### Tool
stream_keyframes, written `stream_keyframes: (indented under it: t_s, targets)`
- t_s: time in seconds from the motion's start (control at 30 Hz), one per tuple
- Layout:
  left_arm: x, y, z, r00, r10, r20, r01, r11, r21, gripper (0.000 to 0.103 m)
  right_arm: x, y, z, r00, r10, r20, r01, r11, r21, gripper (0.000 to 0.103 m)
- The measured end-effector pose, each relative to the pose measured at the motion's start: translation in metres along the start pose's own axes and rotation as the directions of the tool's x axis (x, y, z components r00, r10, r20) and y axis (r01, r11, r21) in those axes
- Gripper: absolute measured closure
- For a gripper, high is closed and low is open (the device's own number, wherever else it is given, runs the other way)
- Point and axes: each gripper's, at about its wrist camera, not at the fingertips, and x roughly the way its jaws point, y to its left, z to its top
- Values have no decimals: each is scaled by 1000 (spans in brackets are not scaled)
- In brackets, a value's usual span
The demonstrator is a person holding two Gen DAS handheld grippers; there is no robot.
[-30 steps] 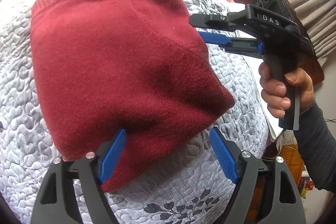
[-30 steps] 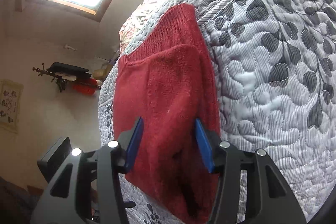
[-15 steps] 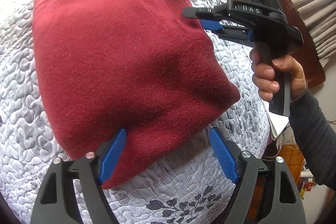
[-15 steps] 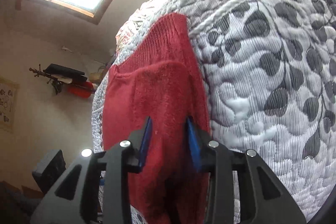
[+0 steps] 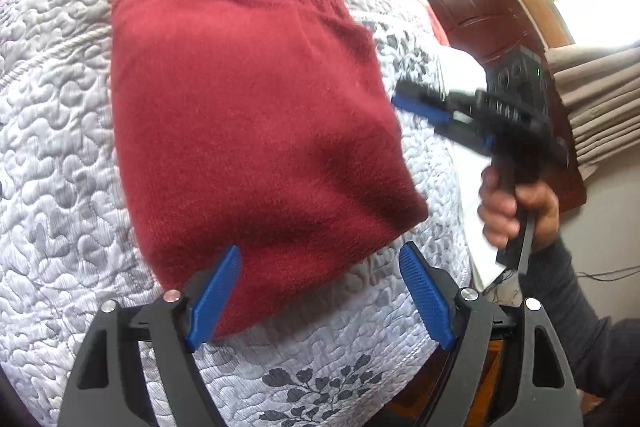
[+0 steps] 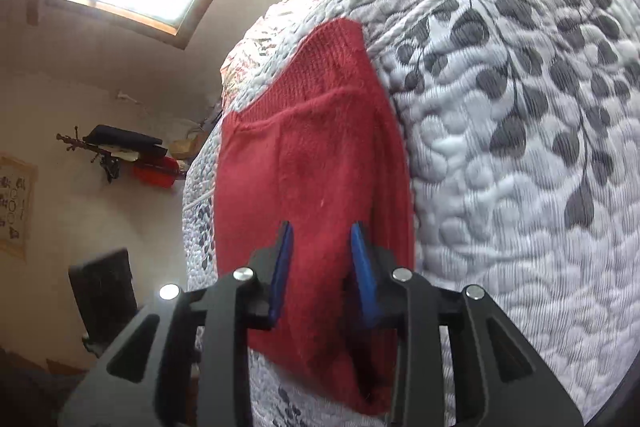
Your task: Fold small clothes
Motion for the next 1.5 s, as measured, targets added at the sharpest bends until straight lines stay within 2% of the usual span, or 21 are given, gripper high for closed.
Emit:
stream_keyframes:
  t_s: [0.13, 0.2, 0.23, 0.3, 0.37, 0.43, 0.5, 0.57, 0.67, 0.73, 0.8, 0.87, 0.97, 1.1, 1.17, 1.2, 1.27, 1.33, 1.37, 1.43, 1.5]
  targets:
    - [-19, 10, 30, 995, -42, 86, 46, 998, -35, 21, 16, -7, -29, 997, 27, -74, -23, 998, 52, 68]
    - [-21, 22, 47, 992, -52, 118, 61, 996, -69, 21, 26, -18, -31, 995, 61, -82, -52, 993, 102, 86]
    - [-17, 27, 53, 992, -49, 115, 60, 994, -91, 21, 27, -27, -31, 996, 50, -76, -40, 992, 123, 87]
    - [-5, 43, 64, 997, 3, 83, 9, 991, -136, 21, 32, -48, -31, 994, 69, -82, -53, 982, 182, 89]
    - [7, 54, 69, 999, -7, 46, 15, 986, -163, 21, 35, -59, -33, 993, 86, -87, -65, 973, 221, 89]
    - [13, 58, 69, 1000, 3, 31, 2, 987, -162, 21, 32, -56, -34, 992, 91, -86, -70, 972, 222, 86]
    - [9, 53, 70, 999, 17, 34, -12, 989, -149, 21, 20, -51, -36, 990, 128, -62, -111, 966, 235, 73]
    - [0, 46, 68, 998, 8, 57, 0, 991, -137, 21, 6, -40, -38, 993, 107, -50, -95, 975, 199, 54]
    - [-15, 37, 63, 996, -14, 92, 22, 996, -90, 21, 0, -27, -48, 995, 65, -81, -55, 991, 120, 50]
    - [-9, 35, 63, 997, -5, 72, 11, 997, -79, 21, 7, -29, -54, 991, 46, -123, -32, 993, 110, 53]
    - [5, 40, 63, 999, 32, 27, -29, 996, -89, 21, 22, -37, -56, 980, 42, -194, -16, 991, 136, 70]
    - [21, 41, 61, 999, 54, 2, -54, 994, -96, 21, 26, -48, -60, 972, 67, -226, -27, 985, 173, 74]
    - [23, 38, 61, 998, 66, 2, -66, 994, -85, 21, 19, -56, -52, 959, 130, -251, -77, 974, 212, 74]
    - [1, 23, 56, 998, 25, 51, -22, 997, -68, 21, 2, -37, -37, 960, 135, -245, -103, 985, 138, 60]
    - [-8, 19, 48, 997, -2, 71, 7, 997, -71, 21, 9, -31, -34, 950, 112, -290, -83, 990, 111, 60]
    - [-10, 18, 42, 997, -13, 70, 18, 997, -76, 21, 16, -31, -36, 942, 85, -325, -55, 993, 100, 64]
    - [-7, 19, 30, 999, 12, 50, -8, 997, -74, 21, 25, -37, -39, 935, 1, -355, 24, 998, 66, 72]
    - [-2, 27, 17, 999, 45, 23, -42, 994, -100, 21, 23, -36, -40, 935, -2, -354, 27, 998, 65, 72]
    - [-2, 30, 12, 999, 34, 22, -31, 992, -121, 21, 21, -30, -38, 937, -3, -350, 26, 998, 59, 70]
    - [-13, 33, 3, 999, 18, 45, -12, 990, -138, 21, 3, -20, -31, 948, 8, -319, 7, 999, 46, 55]
    - [-28, 36, -2, 996, 2, 85, 12, 988, -154, 20, -18, -14, -20, 970, 0, -242, 9, 999, 35, 22]
